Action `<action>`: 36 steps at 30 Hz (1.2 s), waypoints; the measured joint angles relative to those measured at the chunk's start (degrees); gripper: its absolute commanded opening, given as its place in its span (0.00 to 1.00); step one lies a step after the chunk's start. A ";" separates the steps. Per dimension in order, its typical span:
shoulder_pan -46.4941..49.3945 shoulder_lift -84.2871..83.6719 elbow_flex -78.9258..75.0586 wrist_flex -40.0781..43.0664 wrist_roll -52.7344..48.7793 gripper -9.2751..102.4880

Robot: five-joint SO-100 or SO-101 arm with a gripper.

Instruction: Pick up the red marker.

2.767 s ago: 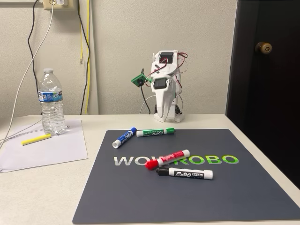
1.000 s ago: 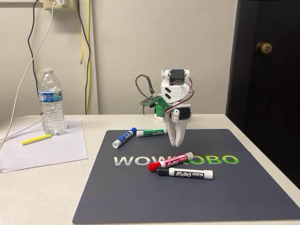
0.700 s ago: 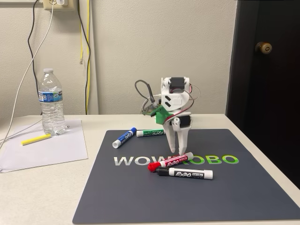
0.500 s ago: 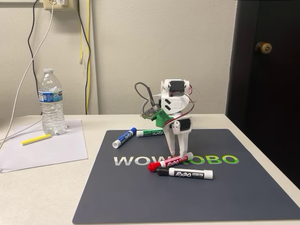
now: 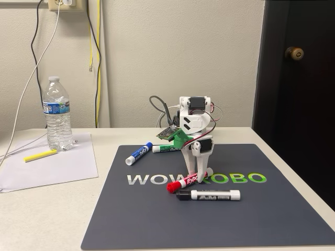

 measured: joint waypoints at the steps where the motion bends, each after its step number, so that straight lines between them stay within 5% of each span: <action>1: 0.00 0.00 0.00 0.00 0.00 0.09; 18: 0.00 3.87 0.70 0.53 7.12 0.09; 36: -4.57 55.37 43.86 0.53 30.41 0.09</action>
